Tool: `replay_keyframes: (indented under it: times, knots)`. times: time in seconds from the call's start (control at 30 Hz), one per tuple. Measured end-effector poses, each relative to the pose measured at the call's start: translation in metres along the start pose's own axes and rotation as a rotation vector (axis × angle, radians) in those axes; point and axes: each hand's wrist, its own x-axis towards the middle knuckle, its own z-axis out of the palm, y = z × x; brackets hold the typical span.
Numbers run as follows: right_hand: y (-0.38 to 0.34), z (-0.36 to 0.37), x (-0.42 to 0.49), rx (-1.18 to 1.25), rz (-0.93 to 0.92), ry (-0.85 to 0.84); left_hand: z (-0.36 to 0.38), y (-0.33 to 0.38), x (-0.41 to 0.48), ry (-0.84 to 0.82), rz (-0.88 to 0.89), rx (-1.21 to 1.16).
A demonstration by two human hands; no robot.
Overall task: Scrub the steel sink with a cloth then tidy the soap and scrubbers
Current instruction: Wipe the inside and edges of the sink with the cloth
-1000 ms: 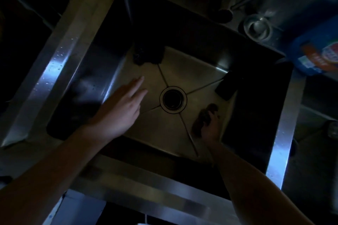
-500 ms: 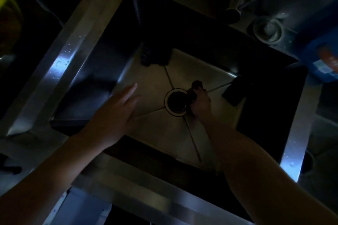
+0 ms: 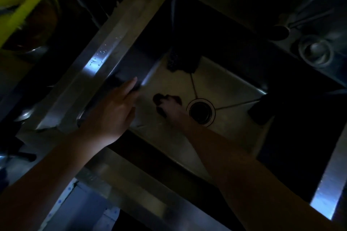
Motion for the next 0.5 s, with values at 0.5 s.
replay_keyframes:
  times: [0.5]
  knots:
    - [0.071, 0.088, -0.148, 0.037, -0.122, -0.092, -0.016, -0.007, 0.012, 0.063, 0.013, 0.057]
